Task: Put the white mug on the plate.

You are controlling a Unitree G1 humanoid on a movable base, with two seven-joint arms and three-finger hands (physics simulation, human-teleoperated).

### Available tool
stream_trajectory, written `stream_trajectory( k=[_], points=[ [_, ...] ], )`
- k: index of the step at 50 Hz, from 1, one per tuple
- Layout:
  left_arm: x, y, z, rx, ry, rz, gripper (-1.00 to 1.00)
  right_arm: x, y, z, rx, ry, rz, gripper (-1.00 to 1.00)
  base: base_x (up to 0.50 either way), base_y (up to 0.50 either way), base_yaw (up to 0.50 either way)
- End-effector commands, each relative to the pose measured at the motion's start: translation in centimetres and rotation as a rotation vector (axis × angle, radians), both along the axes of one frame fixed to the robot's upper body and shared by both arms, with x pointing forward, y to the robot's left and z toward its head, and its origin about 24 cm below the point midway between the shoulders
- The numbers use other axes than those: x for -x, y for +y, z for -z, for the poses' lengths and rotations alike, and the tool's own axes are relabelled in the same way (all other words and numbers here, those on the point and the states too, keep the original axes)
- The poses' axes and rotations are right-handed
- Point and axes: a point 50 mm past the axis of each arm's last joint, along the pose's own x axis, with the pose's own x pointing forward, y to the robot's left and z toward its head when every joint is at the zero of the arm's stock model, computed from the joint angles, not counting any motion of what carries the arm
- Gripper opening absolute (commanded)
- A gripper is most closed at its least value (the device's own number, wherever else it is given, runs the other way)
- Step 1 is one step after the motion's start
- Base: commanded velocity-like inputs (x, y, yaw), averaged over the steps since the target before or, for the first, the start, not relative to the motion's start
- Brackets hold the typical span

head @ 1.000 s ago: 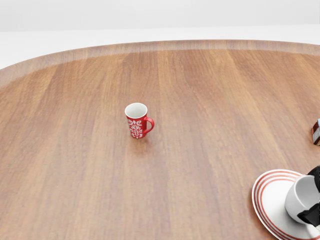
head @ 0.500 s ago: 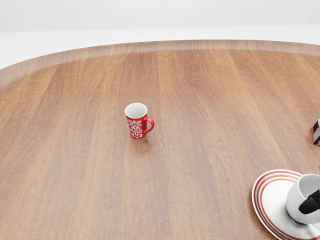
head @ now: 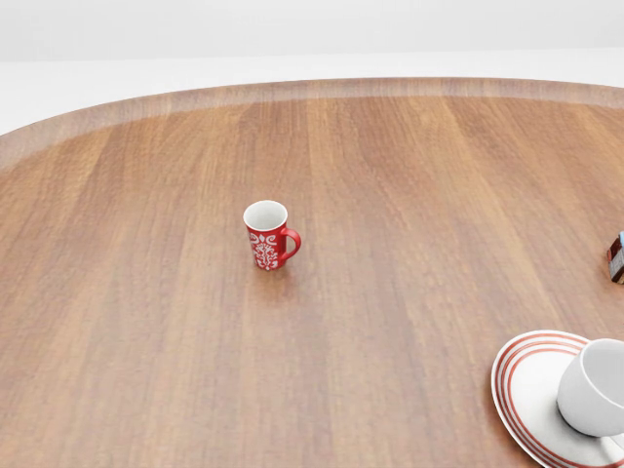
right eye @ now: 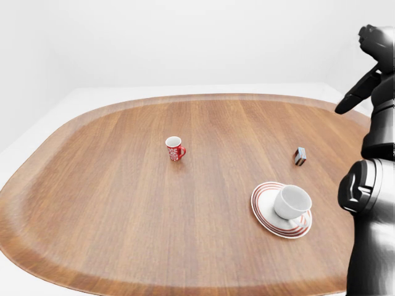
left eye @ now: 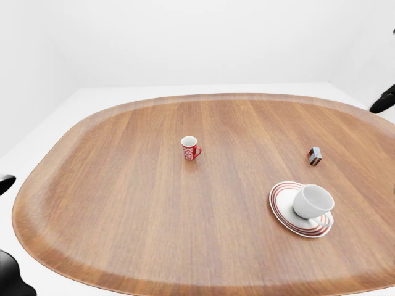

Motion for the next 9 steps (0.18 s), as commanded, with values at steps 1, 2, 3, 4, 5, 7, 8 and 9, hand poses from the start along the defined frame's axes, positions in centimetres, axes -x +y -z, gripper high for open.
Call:
stream_trajectory(
  k=[1, 2, 3, 4, 5, 7, 8, 9],
  points=[
    [-0.03, -0.08, 0.01, -0.003, 0.002, 0.001, 1.00, 1.50, 0.18, -5.00, 0.067, -0.177, 0.036, 1.00, 0.00, 0.00, 0.00],
    [-0.02, -0.11, 0.02, -0.003, 0.001, 0.002, 1.00, 1.47, 0.19, -4.95, 0.066, -0.181, 0.035, 1.00, 0.00, 0.00, 0.00],
    [0.00, -0.11, 0.01, -0.004, 0.001, 0.001, 1.00, 1.49, 0.18, -4.97, 0.069, -0.180, 0.036, 1.00, 0.00, 0.00, 0.00],
    [0.01, -0.10, 0.00, -0.003, 0.000, 0.002, 1.00, 1.53, 0.20, -5.08, 0.071, -0.180, 0.036, 1.00, 0.00, 0.00, 0.00],
    [0.02, -0.08, -0.01, -0.003, -0.001, 0.001, 1.00, 1.54, 0.23, -5.17, 0.071, -0.188, 0.035, 1.00, 0.00, 0.00, 0.00],
    [0.03, -0.06, -0.01, -0.003, -0.001, 0.000, 1.00, 1.58, 0.34, -5.49, 0.082, -0.216, 0.037, 1.00, 0.00, 0.00, 0.00],
    [0.01, -0.06, 0.02, -0.002, 0.001, 0.000, 1.00, 1.51, 0.30, -5.33, 0.082, -0.229, 0.038, 1.00, 0.00, 0.00, 0.00],
    [0.00, -0.06, 0.05, -0.002, 0.002, 0.000, 1.00, 1.43, 0.34, -5.23, 0.088, -0.234, 0.038, 1.00, 0.00, 0.00, 0.00]
  ],
)
